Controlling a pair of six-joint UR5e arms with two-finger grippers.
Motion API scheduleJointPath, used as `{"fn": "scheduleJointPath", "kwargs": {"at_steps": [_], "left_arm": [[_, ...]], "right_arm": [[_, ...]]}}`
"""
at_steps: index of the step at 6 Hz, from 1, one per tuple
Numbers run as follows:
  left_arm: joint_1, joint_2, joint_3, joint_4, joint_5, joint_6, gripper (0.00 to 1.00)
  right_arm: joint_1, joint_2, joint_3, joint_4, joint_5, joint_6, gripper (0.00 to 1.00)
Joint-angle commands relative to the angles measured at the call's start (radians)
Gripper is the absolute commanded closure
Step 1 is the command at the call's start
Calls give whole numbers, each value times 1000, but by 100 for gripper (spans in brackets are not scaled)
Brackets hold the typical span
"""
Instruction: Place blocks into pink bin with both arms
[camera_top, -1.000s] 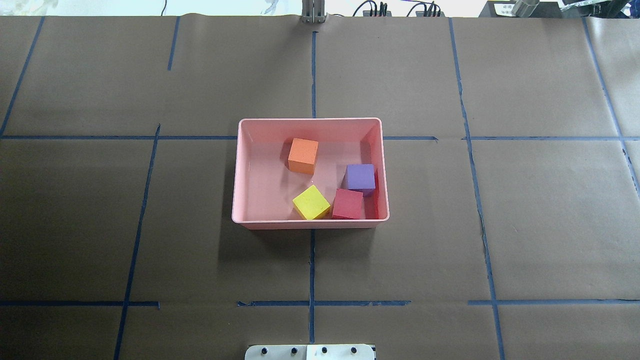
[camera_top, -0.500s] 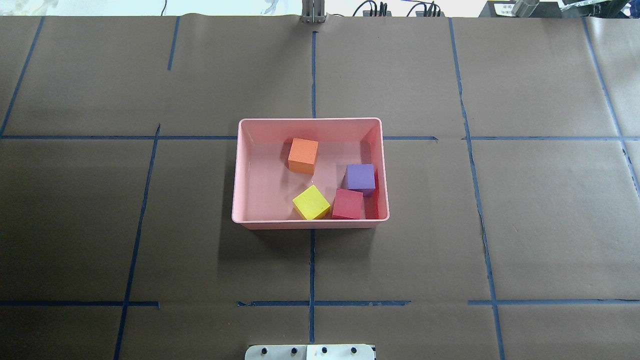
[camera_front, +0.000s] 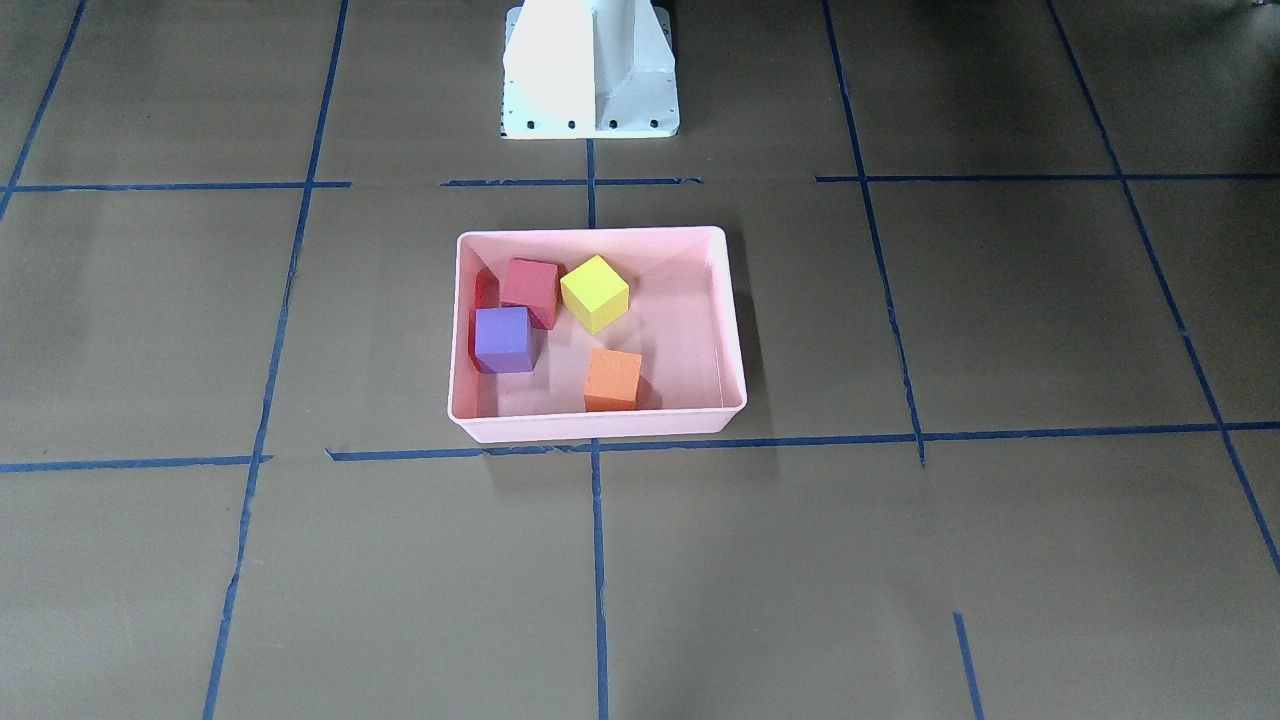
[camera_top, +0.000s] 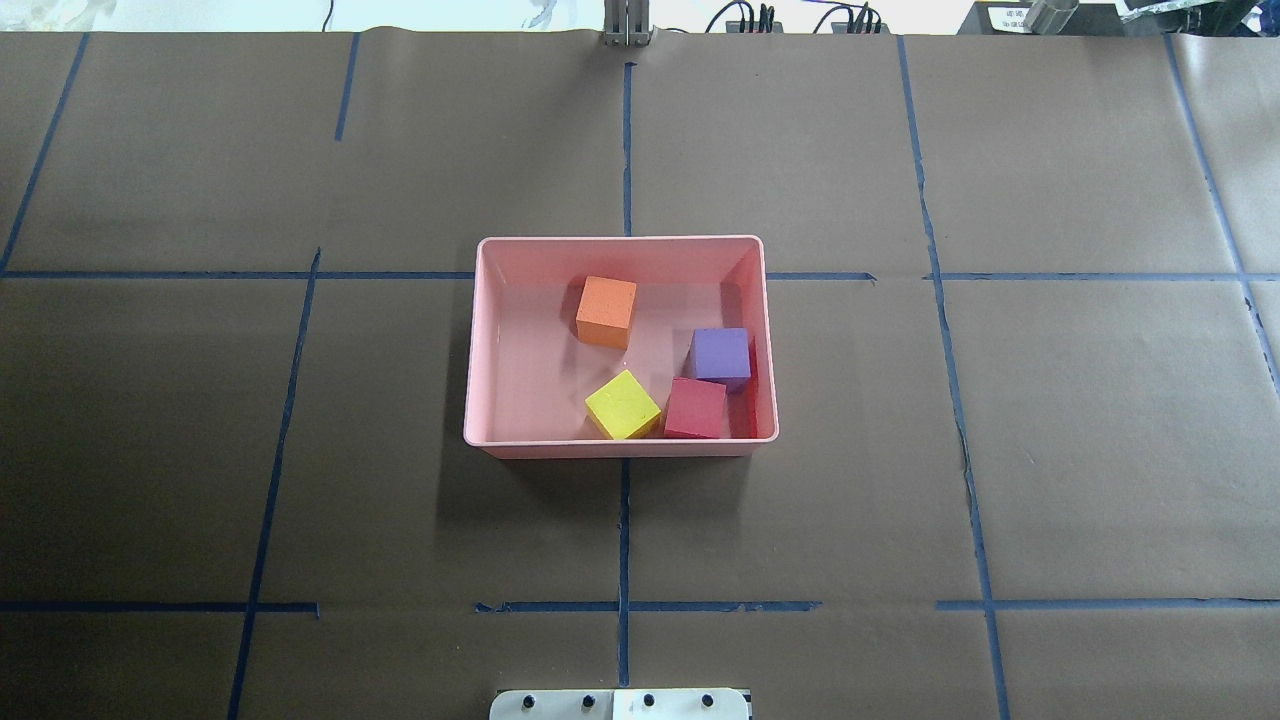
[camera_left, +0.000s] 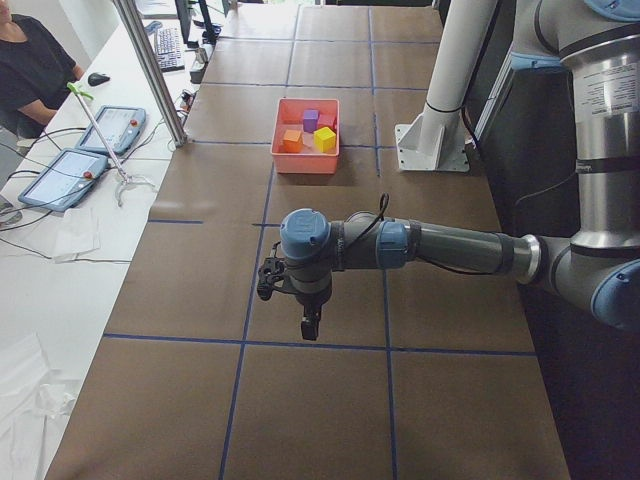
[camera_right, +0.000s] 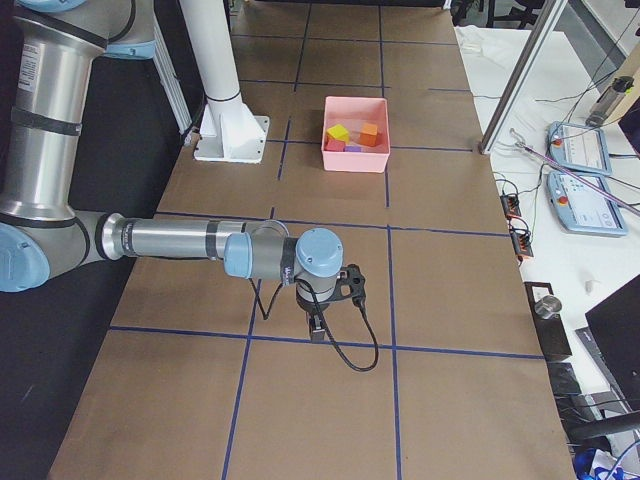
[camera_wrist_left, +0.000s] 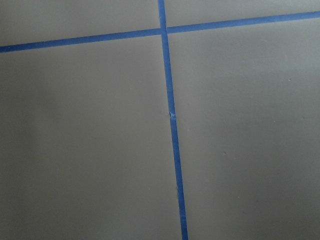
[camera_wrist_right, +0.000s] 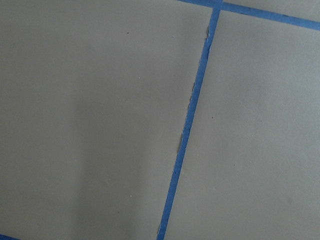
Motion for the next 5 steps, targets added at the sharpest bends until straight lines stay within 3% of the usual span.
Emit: {"fn": "scheduleJointPath", "kwargs": {"at_steps": [1,3,5], "left_arm": [[0,-6,-8,-3,-15,-2,0],[0,9,-9,1,-17,-8,0],[0,9,-11,6,-18,-7,0]], "right_arm": [[2,-3,21,-5,5,0,0],[5,-3,99,-101,-3,0,0],[3,-5,95,-103,-76,-43,0]]}}
